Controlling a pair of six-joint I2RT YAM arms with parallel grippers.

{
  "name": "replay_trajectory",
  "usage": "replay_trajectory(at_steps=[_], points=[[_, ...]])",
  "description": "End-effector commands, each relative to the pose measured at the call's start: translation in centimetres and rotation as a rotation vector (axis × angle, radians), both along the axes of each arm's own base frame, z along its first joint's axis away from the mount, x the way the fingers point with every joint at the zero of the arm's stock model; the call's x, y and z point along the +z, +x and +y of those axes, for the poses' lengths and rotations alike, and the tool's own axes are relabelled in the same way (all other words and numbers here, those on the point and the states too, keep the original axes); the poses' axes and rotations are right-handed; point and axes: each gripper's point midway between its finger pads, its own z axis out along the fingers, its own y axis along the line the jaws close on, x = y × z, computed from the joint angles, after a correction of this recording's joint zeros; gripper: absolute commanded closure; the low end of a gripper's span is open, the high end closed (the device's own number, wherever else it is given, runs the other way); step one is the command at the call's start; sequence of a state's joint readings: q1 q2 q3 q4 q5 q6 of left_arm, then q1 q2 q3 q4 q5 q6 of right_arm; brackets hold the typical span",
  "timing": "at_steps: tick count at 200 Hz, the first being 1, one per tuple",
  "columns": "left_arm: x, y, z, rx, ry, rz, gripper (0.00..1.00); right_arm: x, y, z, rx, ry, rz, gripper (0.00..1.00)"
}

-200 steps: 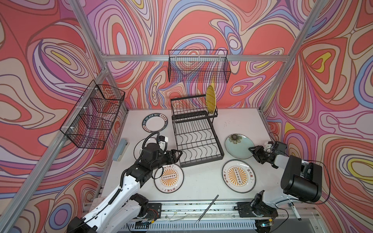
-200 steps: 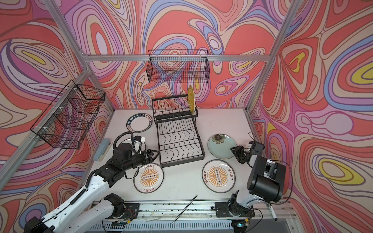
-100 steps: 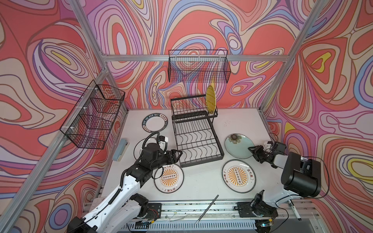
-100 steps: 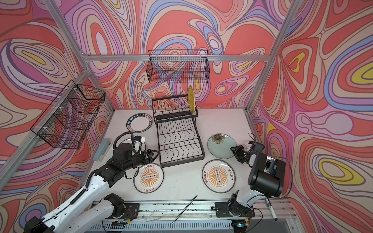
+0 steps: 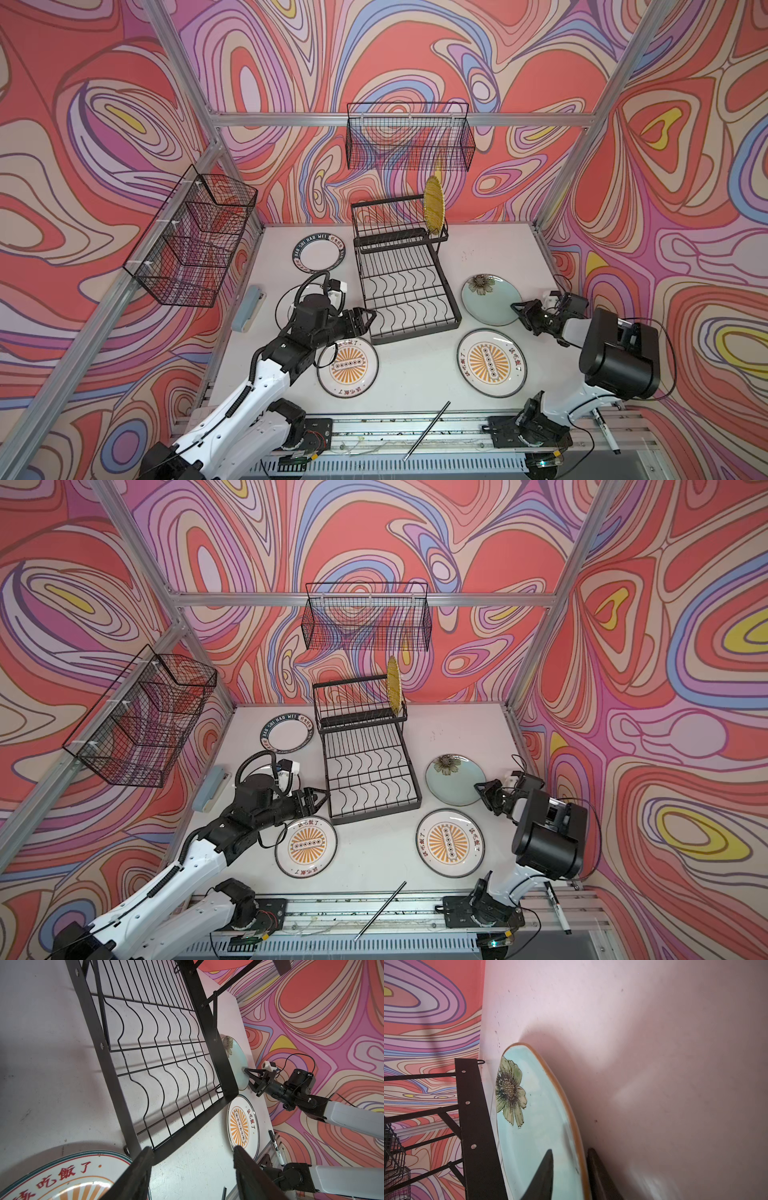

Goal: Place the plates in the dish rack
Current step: 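Close the right gripper on the flower plate's rim nearest the robot, then tilt the flower plate upright with the right gripper, lifting its rim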

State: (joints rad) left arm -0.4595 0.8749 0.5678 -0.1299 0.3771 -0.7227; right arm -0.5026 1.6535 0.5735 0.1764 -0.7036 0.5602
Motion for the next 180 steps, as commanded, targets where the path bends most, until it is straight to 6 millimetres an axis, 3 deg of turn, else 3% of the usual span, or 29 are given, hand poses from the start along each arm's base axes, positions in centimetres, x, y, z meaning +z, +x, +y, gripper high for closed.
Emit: replay_trajectory(at_steps=[1, 42, 110, 144, 180], points=[[0.2, -0.1, -0.2, -0.004, -0.014, -0.012, 0.35, -1.5, -1.0, 0.4, -0.006, 0.02, 0.053, 0.75], [0.2, 0.0, -0.2, -0.003, -0.012, -0.013, 0.35, -1.5, -1.1, 0.4, -0.005, 0.021, 0.055, 0.86], [0.5, 0.1, -0.4, -0.01, -0.018, -0.015, 0.35, -1.1, -0.7, 0.2, -0.014, 0.023, 0.044, 0.94], [0.8, 0.1, -0.4, -0.013, -0.017, -0.019, 0.35, 0.5, 0.1, 0.1, -0.019, 0.034, 0.006, 0.99], [1.1, 0.0, -0.2, -0.01, -0.013, -0.026, 0.35, 3.4, 1.0, -0.5, -0.036, 0.012, -0.044, 1.0]])
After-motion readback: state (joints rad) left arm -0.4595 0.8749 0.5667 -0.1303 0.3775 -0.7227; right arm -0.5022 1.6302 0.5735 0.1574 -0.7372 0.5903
